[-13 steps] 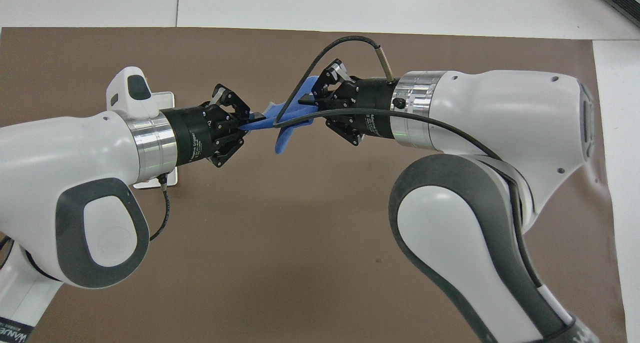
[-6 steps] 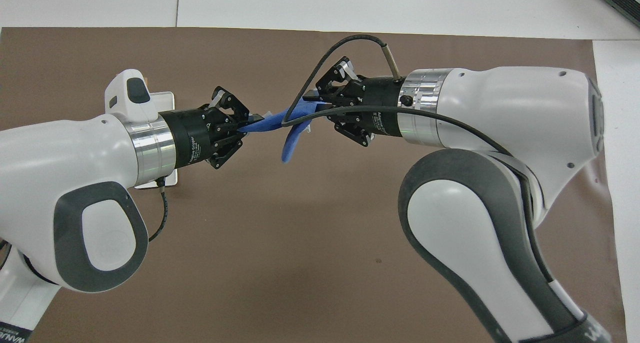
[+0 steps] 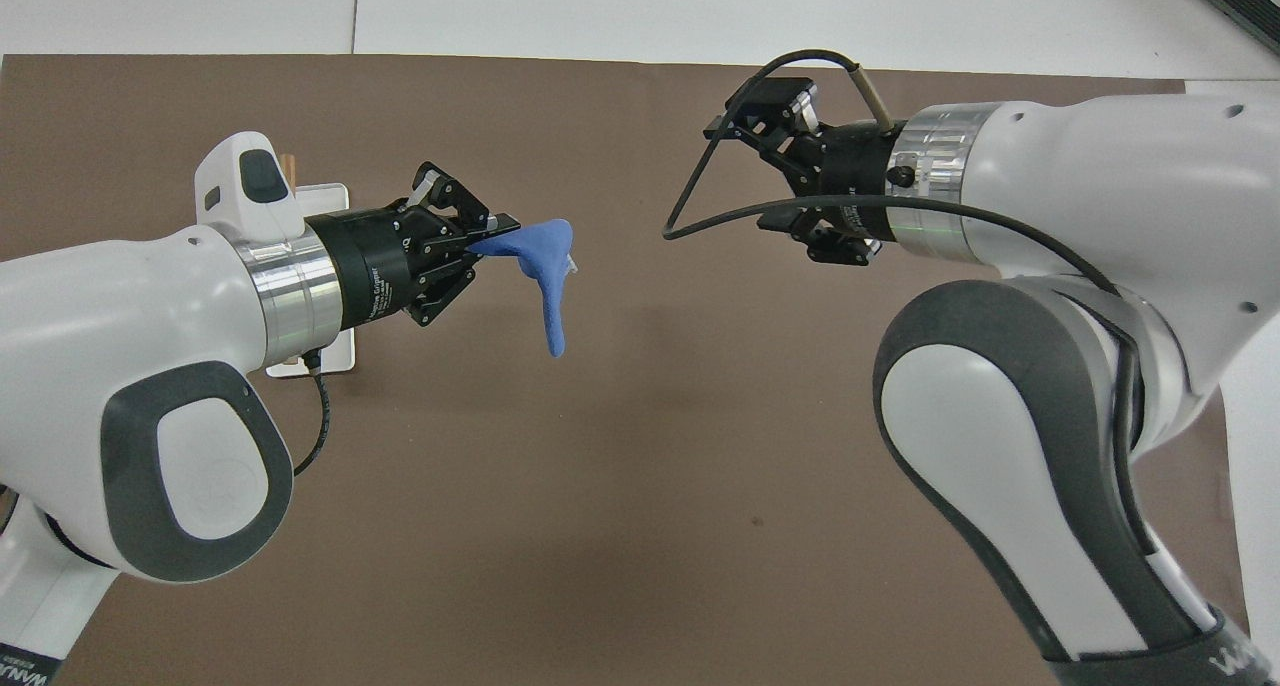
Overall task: Right arm passes towel to left arm to hang
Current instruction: 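Open the right gripper and withdraw it while the left gripper holds towel, then carry the towel with the left gripper over the wooden sticks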
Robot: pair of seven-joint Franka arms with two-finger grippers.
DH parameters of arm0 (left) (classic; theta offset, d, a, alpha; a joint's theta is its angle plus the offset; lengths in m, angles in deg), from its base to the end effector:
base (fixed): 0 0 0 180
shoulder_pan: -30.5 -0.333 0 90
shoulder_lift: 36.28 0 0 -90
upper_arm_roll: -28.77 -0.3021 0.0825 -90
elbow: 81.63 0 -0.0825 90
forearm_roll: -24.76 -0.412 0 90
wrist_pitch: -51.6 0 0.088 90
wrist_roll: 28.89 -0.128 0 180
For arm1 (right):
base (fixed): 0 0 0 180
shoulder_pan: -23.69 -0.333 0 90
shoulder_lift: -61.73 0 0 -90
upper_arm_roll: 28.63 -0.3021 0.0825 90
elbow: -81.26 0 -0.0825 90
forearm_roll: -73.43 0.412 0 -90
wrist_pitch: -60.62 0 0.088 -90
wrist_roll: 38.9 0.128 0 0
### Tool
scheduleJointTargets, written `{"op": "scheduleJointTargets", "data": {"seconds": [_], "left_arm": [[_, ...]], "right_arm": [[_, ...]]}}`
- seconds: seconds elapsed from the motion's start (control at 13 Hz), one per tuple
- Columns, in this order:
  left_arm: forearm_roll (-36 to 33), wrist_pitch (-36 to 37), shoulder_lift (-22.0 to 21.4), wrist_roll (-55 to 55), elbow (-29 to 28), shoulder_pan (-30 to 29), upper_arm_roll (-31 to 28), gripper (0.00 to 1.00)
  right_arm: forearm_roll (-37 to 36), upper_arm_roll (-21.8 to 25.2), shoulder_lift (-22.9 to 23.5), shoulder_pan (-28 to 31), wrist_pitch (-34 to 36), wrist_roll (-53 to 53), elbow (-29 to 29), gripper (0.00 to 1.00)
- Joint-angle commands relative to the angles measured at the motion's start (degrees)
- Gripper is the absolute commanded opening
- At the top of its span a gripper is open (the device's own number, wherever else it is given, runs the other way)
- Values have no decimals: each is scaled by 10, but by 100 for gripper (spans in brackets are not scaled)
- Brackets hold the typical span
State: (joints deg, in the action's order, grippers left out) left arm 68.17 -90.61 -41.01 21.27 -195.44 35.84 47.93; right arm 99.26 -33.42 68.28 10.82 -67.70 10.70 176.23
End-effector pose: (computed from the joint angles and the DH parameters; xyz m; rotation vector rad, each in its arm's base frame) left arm 0.5588 -0.2664 0.5243 2.0976 1.0332 0.0938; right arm 0.6366 0.2211 0.5526 -2.3503 0.9365 -0.1945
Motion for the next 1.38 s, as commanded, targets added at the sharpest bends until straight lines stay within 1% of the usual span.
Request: {"op": "scheduleJointTargets", "data": {"seconds": [0.0,0.08,0.23,0.31,0.46,0.54,0.62,0.77,0.85,0.92,1.0,1.15,1.31], "left_arm": [[4,-11,-3,-95,-20,-13,-5,0],[4,-15,8,-129,-20,-15,-19,0],[4,-33,32,-198,-20,-16,-31,0],[4,-48,48,-236,-20,-16,-45,0],[4,-57,71,-319,-16,-16,-78,0],[3,-57,74,-368,-14,-15,-103,0],[3,-56,76,-421,-9,-15,-124,0],[2,-55,101,-500,19,-16,-157,0],[-12,-55,112,-513,34,-16,-164,0],[-42,-52,117,-514,46,-16,-175,0],[-62,-48,120,-515,53,-16,-181,0],[-67,-49,120,-515,54,-27,-185,0],[-69,-48,120,-515,52,-27,-213,0]], "right_arm": [[-78,-3,-26,48,54,-44,1,100],[-98,-3,-30,66,76,-71,0,100],[-119,-2,-41,87,118,-125,-1,100],[-140,-2,-47,93,144,-142,-3,100],[-204,-2,-58,99,191,-177,-7,100],[-230,-2,-65,99,215,-201,-7,100],[-244,-2,-72,100,243,-229,-7,100],[-250,-2,-84,116,297,-282,-7,100],[-250,-3,-87,126,315,-302,-7,100],[-250,-2,-90,135,332,-324,-7,100],[-250,-2,-92,144,337,-346,-5,100],[-250,-2,-95,157,345,-368,-2,100],[-250,0,-100,166,353,-391,0,100]]}}
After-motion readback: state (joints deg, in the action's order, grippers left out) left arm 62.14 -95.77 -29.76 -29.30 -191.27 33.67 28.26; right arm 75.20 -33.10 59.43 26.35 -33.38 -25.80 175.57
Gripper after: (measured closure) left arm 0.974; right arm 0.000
